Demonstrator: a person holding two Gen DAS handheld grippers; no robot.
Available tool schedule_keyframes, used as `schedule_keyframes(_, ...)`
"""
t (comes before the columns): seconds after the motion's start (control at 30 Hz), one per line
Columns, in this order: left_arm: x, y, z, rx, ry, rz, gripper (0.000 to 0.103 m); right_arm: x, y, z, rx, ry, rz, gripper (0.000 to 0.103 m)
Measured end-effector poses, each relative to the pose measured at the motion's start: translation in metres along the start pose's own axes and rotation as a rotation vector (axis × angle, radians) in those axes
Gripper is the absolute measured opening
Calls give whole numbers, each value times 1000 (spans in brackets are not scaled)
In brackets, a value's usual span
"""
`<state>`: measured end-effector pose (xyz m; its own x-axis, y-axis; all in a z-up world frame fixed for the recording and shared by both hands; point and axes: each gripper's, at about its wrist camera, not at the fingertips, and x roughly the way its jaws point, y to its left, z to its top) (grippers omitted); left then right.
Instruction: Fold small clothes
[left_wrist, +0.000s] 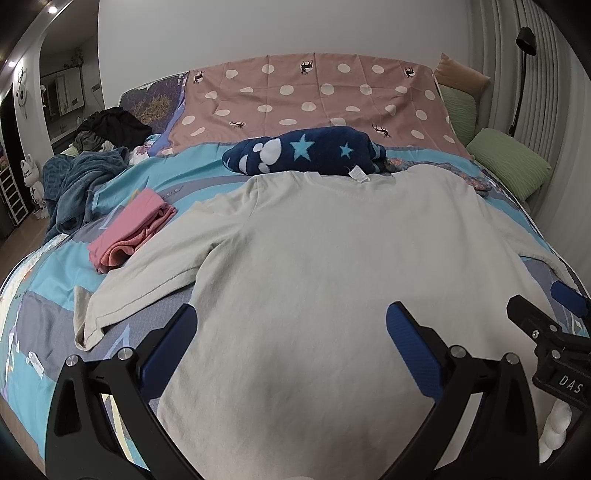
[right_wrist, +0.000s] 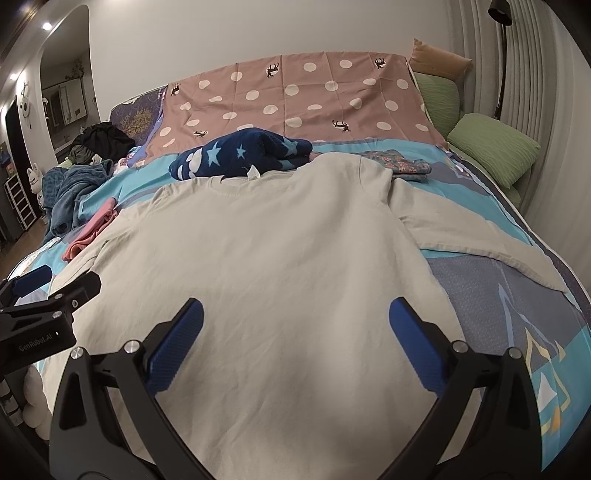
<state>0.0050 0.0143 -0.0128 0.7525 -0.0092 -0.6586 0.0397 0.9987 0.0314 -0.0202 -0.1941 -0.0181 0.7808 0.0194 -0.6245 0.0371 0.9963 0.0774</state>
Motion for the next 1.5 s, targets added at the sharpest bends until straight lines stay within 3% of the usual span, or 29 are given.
schedule_keyframes(1.5,11,8,-12,-22,17,-18,102,6,2,-8,-10,21,-9,101)
